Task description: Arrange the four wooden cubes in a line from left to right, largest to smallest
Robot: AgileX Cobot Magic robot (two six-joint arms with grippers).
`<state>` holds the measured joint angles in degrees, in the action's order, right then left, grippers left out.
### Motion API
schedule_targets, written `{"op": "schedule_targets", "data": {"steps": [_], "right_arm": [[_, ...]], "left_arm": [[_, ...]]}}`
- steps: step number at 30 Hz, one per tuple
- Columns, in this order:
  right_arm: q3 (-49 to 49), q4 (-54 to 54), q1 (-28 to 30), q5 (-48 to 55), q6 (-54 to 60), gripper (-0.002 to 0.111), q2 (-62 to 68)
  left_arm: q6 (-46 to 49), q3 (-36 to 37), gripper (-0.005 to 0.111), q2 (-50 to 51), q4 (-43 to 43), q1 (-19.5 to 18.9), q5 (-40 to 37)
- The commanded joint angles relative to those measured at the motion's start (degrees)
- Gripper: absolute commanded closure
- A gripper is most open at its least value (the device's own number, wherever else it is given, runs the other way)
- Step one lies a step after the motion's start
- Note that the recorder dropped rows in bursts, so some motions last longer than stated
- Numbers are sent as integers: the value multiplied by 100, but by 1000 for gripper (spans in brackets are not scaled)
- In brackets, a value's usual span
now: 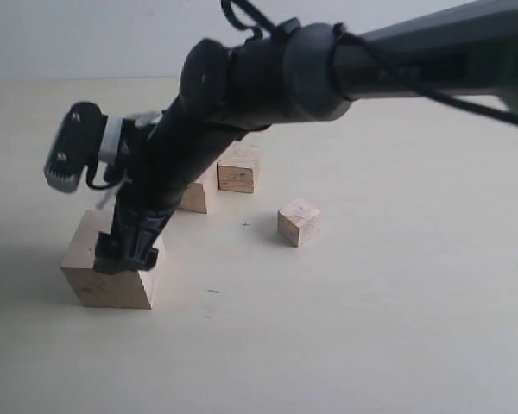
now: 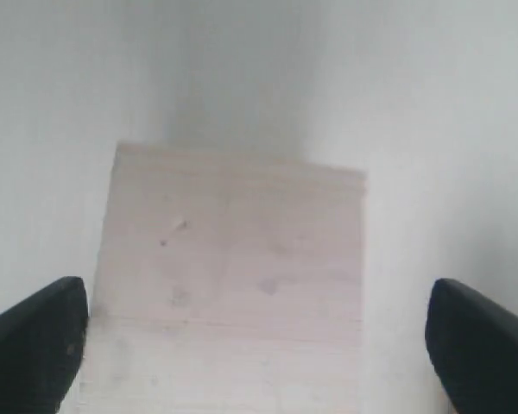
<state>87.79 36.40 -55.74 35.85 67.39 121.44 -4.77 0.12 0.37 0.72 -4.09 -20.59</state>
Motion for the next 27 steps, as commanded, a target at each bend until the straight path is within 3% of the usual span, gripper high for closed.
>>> {"op": "schedule_targets", "data": {"steps": [1,7,13,20,27], "right_arm": [[10,-18,19,-57,-296,3,-884],[10,-821,108,-51,-1201,3,-1793],[10,-1703,754,53,-2413,3,-1997],[-2,-1690,1393,120,-2549,3,-1672],[-2,-1670,1445,-38,-2345,3,-933]], "left_arm": [[-1,-12,107,-37,14,31,40],[-1,-12,107,-37,14,31,40],[-1,-12,107,-37,14,31,40],[-1,-12,107,-37,14,31,40],[-1,-12,107,-37,14,31,40]]}}
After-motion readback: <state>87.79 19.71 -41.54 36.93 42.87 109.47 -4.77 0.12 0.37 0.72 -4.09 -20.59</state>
